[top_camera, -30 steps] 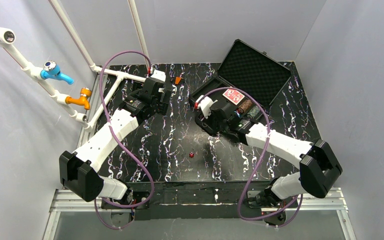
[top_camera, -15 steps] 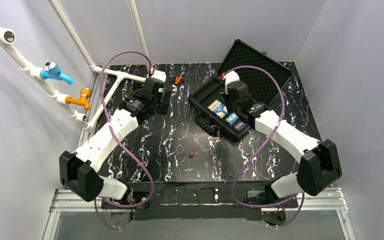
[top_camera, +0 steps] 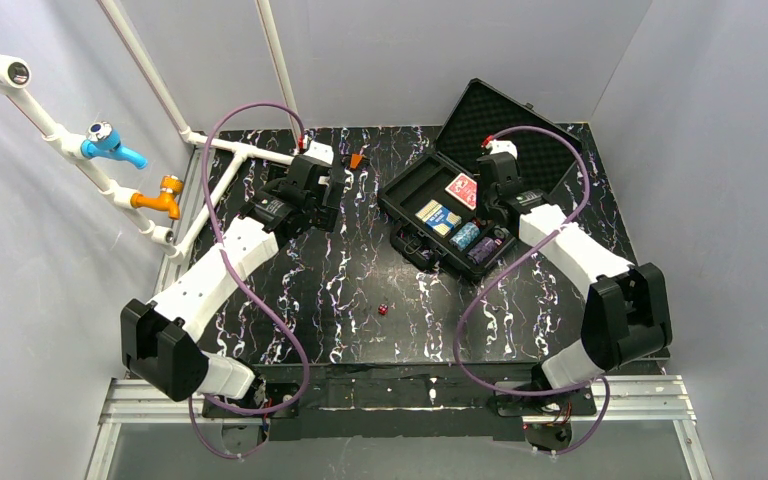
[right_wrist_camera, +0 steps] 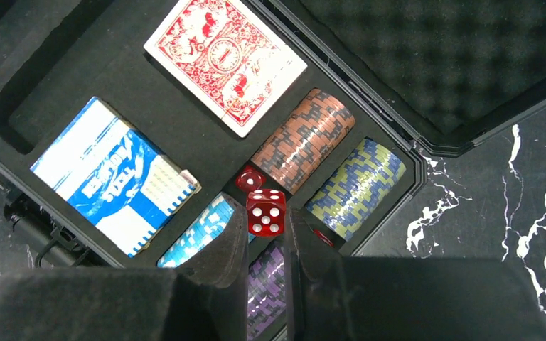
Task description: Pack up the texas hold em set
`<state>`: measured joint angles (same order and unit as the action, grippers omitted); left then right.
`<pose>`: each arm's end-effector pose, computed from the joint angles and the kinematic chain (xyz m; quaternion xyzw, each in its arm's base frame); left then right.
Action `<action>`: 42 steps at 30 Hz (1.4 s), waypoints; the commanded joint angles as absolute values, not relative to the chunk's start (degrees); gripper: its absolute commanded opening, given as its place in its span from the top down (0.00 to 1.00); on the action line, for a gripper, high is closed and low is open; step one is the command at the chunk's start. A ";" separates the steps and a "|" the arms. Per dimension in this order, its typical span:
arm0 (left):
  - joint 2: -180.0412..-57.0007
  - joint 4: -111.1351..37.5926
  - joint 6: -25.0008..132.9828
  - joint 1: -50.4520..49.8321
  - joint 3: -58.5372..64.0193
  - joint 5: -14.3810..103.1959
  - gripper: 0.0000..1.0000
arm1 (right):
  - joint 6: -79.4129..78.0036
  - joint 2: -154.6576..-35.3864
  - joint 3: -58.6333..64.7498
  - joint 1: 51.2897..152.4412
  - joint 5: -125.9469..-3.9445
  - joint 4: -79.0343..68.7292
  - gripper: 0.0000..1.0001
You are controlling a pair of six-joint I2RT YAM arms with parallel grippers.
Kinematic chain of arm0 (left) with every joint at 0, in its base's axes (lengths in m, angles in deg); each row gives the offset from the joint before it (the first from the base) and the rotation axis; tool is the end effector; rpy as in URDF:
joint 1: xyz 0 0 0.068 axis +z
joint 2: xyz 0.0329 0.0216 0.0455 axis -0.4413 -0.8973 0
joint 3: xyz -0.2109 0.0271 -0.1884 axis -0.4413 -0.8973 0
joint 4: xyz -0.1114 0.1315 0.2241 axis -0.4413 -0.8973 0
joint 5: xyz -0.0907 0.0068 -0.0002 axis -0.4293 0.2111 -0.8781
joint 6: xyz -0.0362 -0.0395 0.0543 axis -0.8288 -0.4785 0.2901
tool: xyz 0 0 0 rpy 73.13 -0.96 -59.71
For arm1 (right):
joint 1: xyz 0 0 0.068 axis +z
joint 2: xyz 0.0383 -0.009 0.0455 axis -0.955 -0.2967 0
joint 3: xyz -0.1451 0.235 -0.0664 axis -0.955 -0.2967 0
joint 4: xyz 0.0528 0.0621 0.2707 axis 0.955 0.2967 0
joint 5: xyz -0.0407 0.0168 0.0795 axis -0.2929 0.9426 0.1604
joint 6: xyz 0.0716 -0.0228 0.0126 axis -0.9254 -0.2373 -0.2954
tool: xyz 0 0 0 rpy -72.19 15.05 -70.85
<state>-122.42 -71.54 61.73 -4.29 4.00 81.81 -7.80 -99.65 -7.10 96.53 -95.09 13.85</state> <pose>0.3118 -0.1469 0.3354 0.0945 0.8736 0.0926 0.4684 0.3520 0.1282 0.2666 0.0059 0.8921 -0.0329 0.4506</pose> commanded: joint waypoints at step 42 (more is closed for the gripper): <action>-123.28 -72.80 61.70 -4.05 4.49 80.62 0.01 | -10.90 -109.68 -6.24 92.43 -87.73 10.20 0.50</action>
